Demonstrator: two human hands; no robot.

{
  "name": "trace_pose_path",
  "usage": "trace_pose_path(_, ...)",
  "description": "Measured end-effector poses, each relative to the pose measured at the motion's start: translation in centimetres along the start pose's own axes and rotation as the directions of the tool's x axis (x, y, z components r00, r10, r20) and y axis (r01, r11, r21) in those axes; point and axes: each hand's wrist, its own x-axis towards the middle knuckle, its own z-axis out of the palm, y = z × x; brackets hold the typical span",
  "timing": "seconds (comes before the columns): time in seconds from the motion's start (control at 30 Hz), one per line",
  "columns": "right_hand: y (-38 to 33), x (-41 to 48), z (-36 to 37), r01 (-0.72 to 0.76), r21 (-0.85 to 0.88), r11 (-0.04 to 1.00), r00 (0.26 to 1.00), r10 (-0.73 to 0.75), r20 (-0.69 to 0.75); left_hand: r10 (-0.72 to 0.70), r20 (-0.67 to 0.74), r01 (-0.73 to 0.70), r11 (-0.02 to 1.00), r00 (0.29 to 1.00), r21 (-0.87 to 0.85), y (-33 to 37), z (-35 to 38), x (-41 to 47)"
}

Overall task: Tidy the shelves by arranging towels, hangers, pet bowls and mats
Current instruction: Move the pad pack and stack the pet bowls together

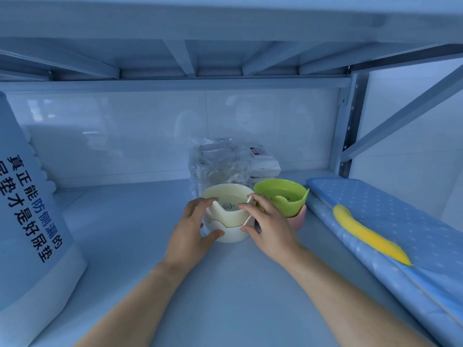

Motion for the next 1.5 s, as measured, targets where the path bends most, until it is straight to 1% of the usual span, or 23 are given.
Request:
trace_pose_path(0.27,0.1,0.0,-0.1,0.001,0.012,1.000,1.000,-0.001,-0.013,0.005,-0.012,-0.005,1.000,1.000,-0.007,-0.1,0.1,-0.2)
trace_pose_path(0.37,0.0,0.0,-0.1,0.001,0.015,1.000,1.000,-0.001,-0.010,0.030,0.005,-0.030,0.997,1.000,0.064,-0.1,0.0,-0.2)
trace_pose_path(0.47,-0.1,0.0,-0.3,0.011,0.050,0.999,0.999,-0.009,-0.039,0.036,0.033,-0.041,0.986,0.999,0.163,0.2,-0.2,-0.2)
trace_pose_path(0.57,-0.3,0.0,-0.5,0.008,0.092,0.996,0.997,-0.001,-0.075,0.001,0.020,-0.005,0.979,1.000,0.204,0.8,-0.4,-0.2)
trace_pose_path(0.7,-0.6,0.0,-0.5,0.041,0.114,0.993,0.993,-0.028,-0.116,-0.027,-0.027,0.032,0.972,0.999,0.233,2.0,-1.2,0.1)
trace_pose_path(0.8,-1.0,-0.1,-0.6,0.066,0.097,0.993,0.990,-0.052,-0.134,-0.041,-0.041,0.051,0.960,0.998,0.274,3.0,-2.0,0.2)
trace_pose_path(0.97,-2.3,-0.2,-0.9,0.124,0.034,0.992,0.979,-0.117,-0.165,-0.069,-0.060,0.083,0.957,0.996,0.277,4.2,-3.7,-1.4)
trace_pose_path(1.07,-4.0,-0.3,-1.0,0.164,0.045,0.985,0.982,-0.159,-0.102,-0.073,-0.027,0.078,0.949,0.997,0.307,4.8,-4.8,-2.2)
trace_pose_path(1.2,-7.1,-0.3,-1.0,0.278,0.032,0.960,0.960,-0.278,0.003,-0.034,0.008,0.029,0.926,0.999,0.377,5.8,-7.2,-3.6)
trace_pose_path(1.33,-11.6,-0.6,-0.3,0.316,0.070,0.946,0.948,-0.318,0.012,0.040,0.002,-0.036,0.882,0.999,0.469,6.3,-11.4,-6.2)
trace_pose_path(1.43,-15.7,-1.0,0.7,0.321,0.108,0.941,0.946,-0.323,0.004,0.080,-0.012,-0.060,0.833,0.997,0.550,6.2,-15.3,-8.7)
trace_pose_path(1.5,-18.3,-1.3,1.3,0.325,0.130,0.937,0.945,-0.327,-0.009,0.097,-0.024,-0.066,0.818,0.995,0.571,6.1,-17.9,-10.4)
